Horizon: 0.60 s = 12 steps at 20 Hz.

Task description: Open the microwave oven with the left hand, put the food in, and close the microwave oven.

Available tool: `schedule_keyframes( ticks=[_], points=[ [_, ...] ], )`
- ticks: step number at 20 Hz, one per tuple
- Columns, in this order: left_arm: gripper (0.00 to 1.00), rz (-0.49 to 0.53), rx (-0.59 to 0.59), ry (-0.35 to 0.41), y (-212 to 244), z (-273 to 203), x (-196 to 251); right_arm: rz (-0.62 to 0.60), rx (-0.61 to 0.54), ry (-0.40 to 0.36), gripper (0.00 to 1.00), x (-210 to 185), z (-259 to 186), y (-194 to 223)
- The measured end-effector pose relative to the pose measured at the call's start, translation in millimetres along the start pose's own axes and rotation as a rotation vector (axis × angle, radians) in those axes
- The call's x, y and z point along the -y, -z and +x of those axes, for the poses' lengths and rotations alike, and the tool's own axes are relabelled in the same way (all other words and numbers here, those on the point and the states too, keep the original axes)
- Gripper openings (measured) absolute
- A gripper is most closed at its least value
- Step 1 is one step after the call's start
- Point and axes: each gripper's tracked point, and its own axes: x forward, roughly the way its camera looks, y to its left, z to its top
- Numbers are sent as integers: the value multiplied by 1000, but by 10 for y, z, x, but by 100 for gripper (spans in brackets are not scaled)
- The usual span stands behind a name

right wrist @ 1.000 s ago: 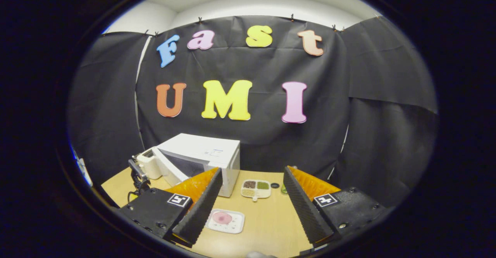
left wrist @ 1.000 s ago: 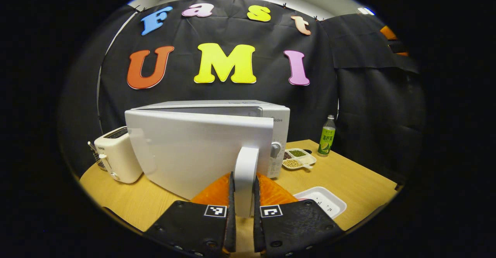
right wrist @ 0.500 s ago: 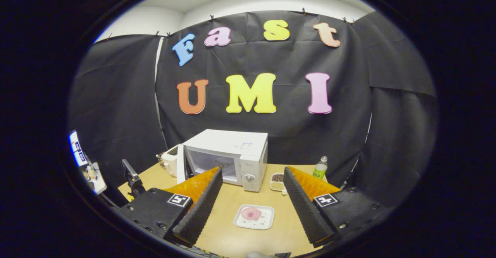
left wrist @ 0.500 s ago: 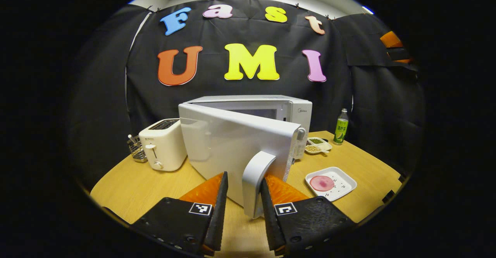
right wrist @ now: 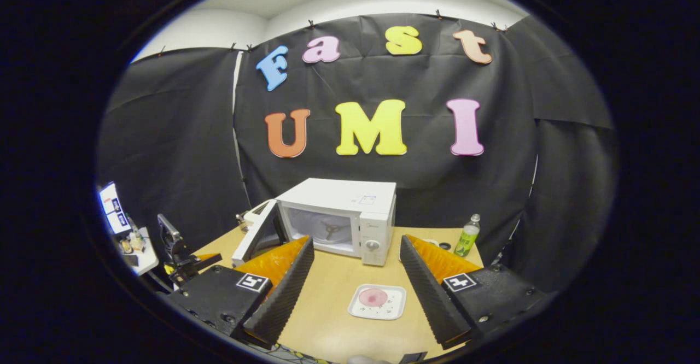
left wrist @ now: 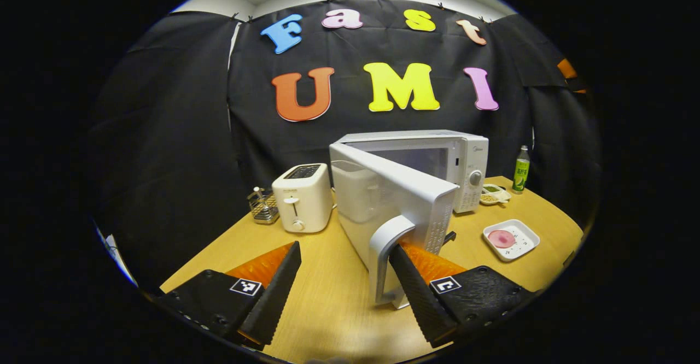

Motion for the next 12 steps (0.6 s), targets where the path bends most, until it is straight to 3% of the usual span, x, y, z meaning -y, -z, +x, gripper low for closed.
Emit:
schedule_keyframes(
  ticks=[3, 6, 7, 8, 9, 10, 11, 12],
  points=[
    [96, -1, -27, -100, 92, -174, -493, 15, -7, -4, 100, 10, 57, 98],
    [96, -11, -29, -150, 105, -409, -734, 33, 3, 15, 100, 151, 158, 187],
    [96, -5, -26, -156, 95, -477, -760, 37, -16, 21, 100, 198, 221, 279],
    [96, 0, -25, -157, 81, -533, -754, 42, -39, 19, 94, 248, 284, 371],
    [96, 1, -24, -150, 65, -572, -712, 45, -63, 20, 100, 307, 343, 467],
    [96, -4, -23, -145, 45, -605, -658, 51, -89, 34, 100, 407, 404, 557],
    [96, -11, -21, -134, 22, -618, -584, 52, -111, 47, 89, 515, 464, 660],
    [96, -17, -16, -118, -7, -634, -482, 53, -138, 62, 94, 626, 533, 781]
  ],
)
